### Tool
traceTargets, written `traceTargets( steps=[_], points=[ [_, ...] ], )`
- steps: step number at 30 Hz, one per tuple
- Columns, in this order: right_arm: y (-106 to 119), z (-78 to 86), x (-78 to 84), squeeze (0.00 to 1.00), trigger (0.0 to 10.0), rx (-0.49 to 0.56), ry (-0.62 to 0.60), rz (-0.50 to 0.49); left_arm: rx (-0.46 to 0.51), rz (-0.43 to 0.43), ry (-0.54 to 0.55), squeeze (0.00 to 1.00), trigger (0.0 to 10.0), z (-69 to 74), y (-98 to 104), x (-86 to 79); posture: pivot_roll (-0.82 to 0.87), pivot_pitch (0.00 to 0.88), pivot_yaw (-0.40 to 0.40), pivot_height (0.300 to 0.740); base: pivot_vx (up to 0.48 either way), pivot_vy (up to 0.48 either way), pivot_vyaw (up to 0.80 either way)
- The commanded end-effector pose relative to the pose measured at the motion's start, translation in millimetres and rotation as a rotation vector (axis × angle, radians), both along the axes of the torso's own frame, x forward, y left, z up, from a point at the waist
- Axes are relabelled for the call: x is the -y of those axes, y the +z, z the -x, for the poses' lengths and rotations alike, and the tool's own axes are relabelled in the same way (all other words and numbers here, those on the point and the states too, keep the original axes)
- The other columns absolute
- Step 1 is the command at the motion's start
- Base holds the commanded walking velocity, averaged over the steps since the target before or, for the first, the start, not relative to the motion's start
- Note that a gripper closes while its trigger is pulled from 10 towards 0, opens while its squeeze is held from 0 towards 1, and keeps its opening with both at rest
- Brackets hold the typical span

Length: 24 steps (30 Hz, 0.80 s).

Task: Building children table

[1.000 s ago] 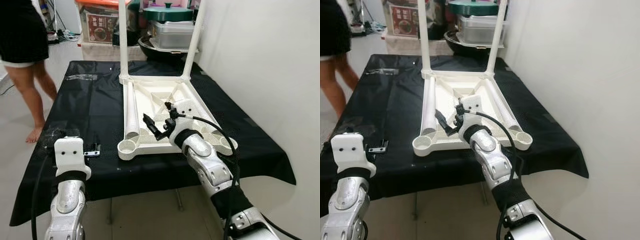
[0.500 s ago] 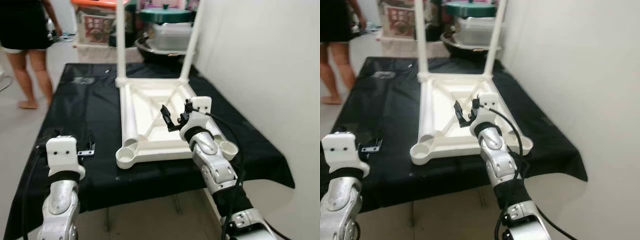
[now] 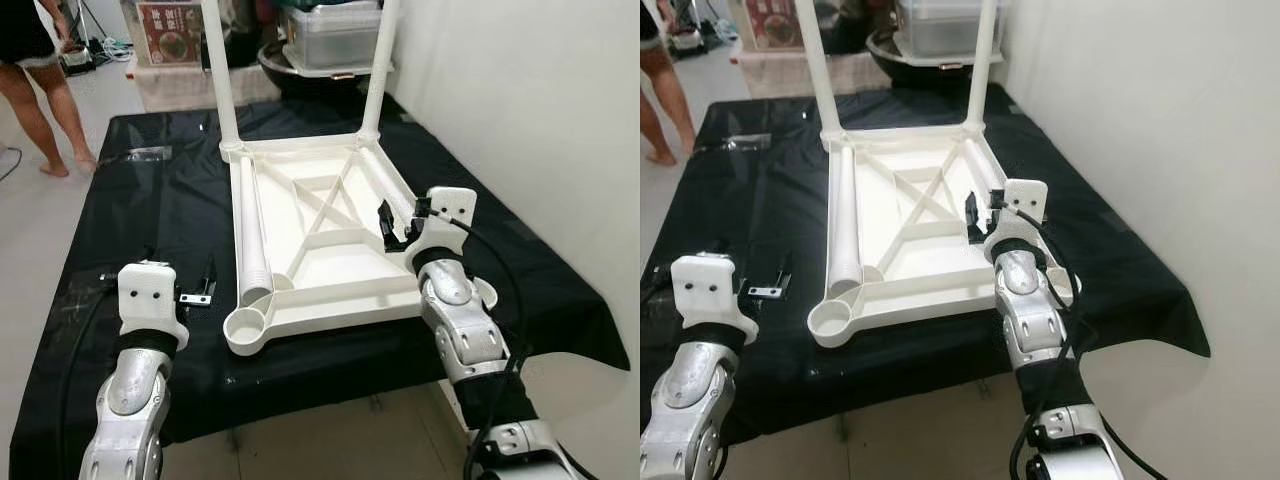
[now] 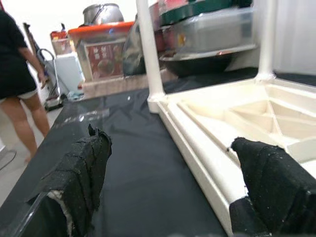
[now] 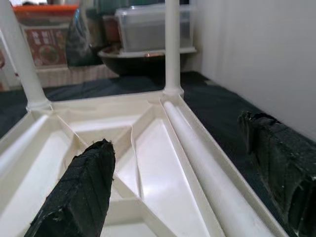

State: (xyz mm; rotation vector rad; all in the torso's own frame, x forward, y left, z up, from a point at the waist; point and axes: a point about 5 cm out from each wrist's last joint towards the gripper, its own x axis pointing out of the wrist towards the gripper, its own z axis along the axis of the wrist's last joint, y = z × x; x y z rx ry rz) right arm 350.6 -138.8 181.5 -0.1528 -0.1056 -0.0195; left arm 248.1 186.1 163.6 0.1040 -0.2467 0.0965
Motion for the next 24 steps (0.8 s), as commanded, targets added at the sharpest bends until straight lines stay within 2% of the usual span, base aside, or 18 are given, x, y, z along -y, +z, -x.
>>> traceTargets(
  steps=[1, 14, 18, 24],
  points=[
    [2.0, -1.8, -3.0, 0.00, 10.0, 0.004, 0.005, 0.012, -0.002, -0.007, -0.007, 0.00, 10.0, -0.1, -0.1, -0.9, 0.04, 0.000, -0.040, 0.740, 0.326, 0.000, 0.00],
    [-4.5, 2.0, -13.9, 0.00, 10.0, -0.027, 0.050, 0.036, 0.007, -0.017, -0.012, 0.00, 10.0, 0.0, 3.6, -0.3, 0.06, 0.000, -0.068, 0.740, 0.381, 0.000, 0.00],
    [-6.3, 3.0, -20.3, 0.00, 10.0, -0.033, 0.084, 0.045, 0.005, -0.025, 0.003, 0.00, 10.0, 0.3, 3.4, 0.2, 0.07, 0.000, -0.079, 0.740, 0.000, 0.000, 0.00],
    [-6.9, 2.8, -21.5, 0.00, 10.0, -0.035, 0.089, 0.047, -0.005, -0.046, 0.008, 0.00, 10.0, -0.1, 2.0, 1.2, 0.07, 0.000, -0.083, 0.740, 0.000, 0.000, 0.00]
  ],
)
